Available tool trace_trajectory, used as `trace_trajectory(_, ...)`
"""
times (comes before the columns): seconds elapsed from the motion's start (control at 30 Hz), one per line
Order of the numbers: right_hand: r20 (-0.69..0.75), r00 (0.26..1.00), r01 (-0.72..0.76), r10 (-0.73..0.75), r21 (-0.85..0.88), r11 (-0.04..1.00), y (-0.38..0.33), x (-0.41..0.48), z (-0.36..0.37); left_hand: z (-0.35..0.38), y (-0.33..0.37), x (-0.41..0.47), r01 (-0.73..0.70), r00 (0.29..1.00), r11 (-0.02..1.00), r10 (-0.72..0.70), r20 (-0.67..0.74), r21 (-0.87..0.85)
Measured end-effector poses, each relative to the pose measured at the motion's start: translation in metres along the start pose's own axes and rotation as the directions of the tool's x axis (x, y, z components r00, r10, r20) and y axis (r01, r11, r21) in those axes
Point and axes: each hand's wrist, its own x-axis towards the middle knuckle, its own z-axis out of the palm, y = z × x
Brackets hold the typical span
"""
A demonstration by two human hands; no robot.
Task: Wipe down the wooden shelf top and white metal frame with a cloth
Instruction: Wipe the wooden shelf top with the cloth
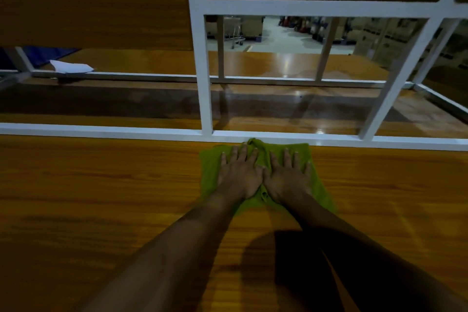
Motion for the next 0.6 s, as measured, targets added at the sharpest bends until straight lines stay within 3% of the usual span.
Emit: trace_trajectory(0.6,0.035,0.980,0.195,-0.197,0.054,0.979,-0.187,0.003,0.017,-0.032,-0.191,-0.033,0.157,0.988,0.980,-0.157,-0.014,0.119)
